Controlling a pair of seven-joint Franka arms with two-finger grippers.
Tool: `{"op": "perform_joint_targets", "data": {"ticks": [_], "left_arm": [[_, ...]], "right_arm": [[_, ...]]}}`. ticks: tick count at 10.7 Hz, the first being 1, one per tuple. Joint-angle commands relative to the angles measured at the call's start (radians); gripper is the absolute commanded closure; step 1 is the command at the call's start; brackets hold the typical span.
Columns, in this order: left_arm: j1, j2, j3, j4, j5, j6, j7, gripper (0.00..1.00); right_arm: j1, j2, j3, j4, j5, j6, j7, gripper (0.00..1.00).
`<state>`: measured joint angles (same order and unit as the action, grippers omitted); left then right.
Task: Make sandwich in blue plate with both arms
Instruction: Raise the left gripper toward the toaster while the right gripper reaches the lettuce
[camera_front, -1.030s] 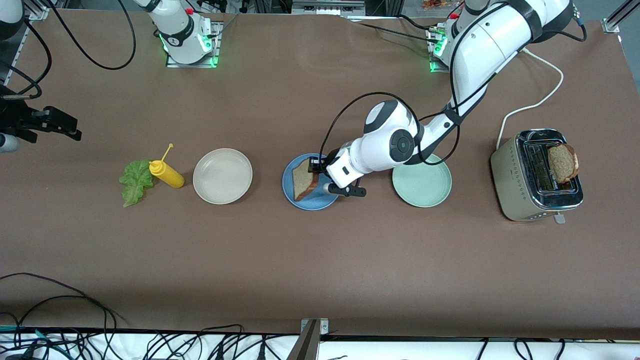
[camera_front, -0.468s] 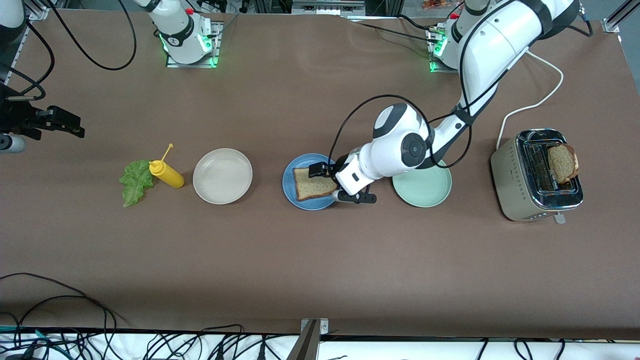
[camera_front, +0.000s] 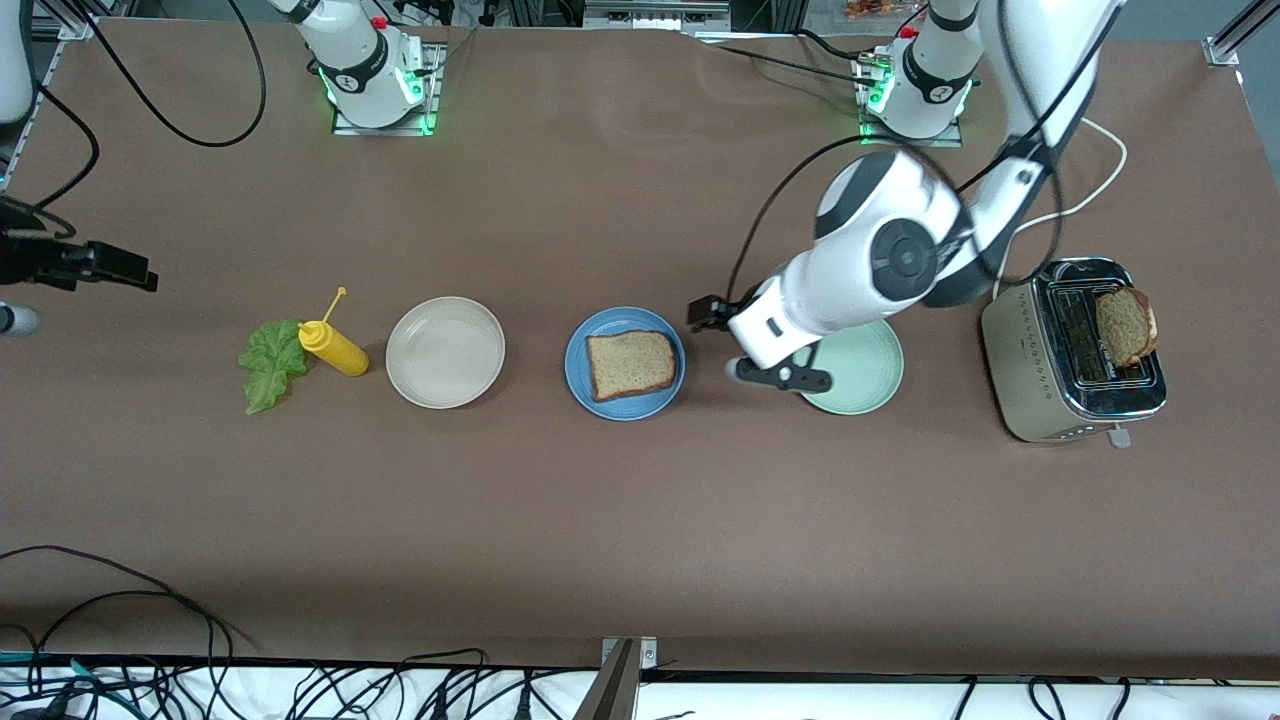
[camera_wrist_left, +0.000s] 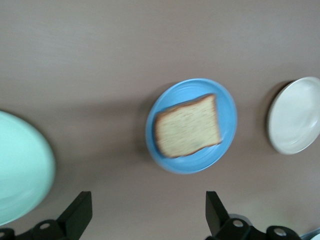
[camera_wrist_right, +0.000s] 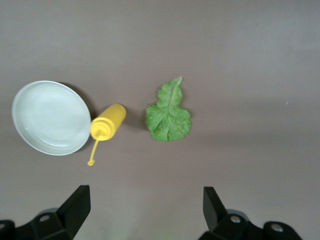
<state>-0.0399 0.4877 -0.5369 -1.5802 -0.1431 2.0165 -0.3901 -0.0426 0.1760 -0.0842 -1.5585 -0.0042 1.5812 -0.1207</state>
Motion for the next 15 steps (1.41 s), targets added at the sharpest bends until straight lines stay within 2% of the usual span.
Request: {"op": "perform_joint_targets", "data": {"ticks": [1,4,6,8,9,10,11,13,14,15], "left_arm": [[-0.014,-0.183,0.122,-0.023,0.081,-0.158,0.151,0.0],[-0.014,-0.315,0.25,-0.023,0.109,-0.281,0.304,0.0],[-0.015,-0.386,0.365,-0.021,0.093,-0.369,0.318,0.0],[-0.018,-0.443,0.414,-0.024,0.094,-0.424,0.321,0.0],[-0.044,-0.469,0.449,-0.023,0.094,-0.438,0.321,0.0],[-0.055,-0.492,0.472,-0.026,0.105,-0.456,0.321,0.0],[-0.052,-0.509,0.475,-0.024,0.108,-0.481,0.321,0.0],[-0.029,-0.552,0.479,-0.029,0.109,-0.531,0.367,0.0],[-0.006,-0.567,0.476,-0.035,0.111,-0.547,0.385,0.0],[0.0,-0.574,0.476,-0.047,0.117,-0.547,0.387,0.0]], "right_arm": [[-0.023,0.141,0.004,0.011,-0.003,0.06,-0.011,0.0],[-0.04,0.29,0.004,0.005,-0.002,0.134,-0.025,0.0],[-0.068,0.374,0.006,-0.011,0.0,0.196,-0.062,0.0],[-0.111,0.43,0.007,-0.046,0.003,0.25,-0.124,0.0],[-0.124,0.475,0.009,-0.046,0.03,0.266,-0.151,0.0],[-0.143,0.509,0.009,-0.046,0.106,0.273,-0.163,0.0],[-0.148,0.525,0.009,-0.046,0.139,0.273,-0.169,0.0],[-0.148,0.54,0.009,-0.046,0.144,0.276,-0.169,0.0],[-0.149,0.554,0.009,-0.043,0.147,0.292,-0.169,0.05],[-0.149,0.559,0.009,-0.041,0.147,0.302,-0.169,0.24]]}}
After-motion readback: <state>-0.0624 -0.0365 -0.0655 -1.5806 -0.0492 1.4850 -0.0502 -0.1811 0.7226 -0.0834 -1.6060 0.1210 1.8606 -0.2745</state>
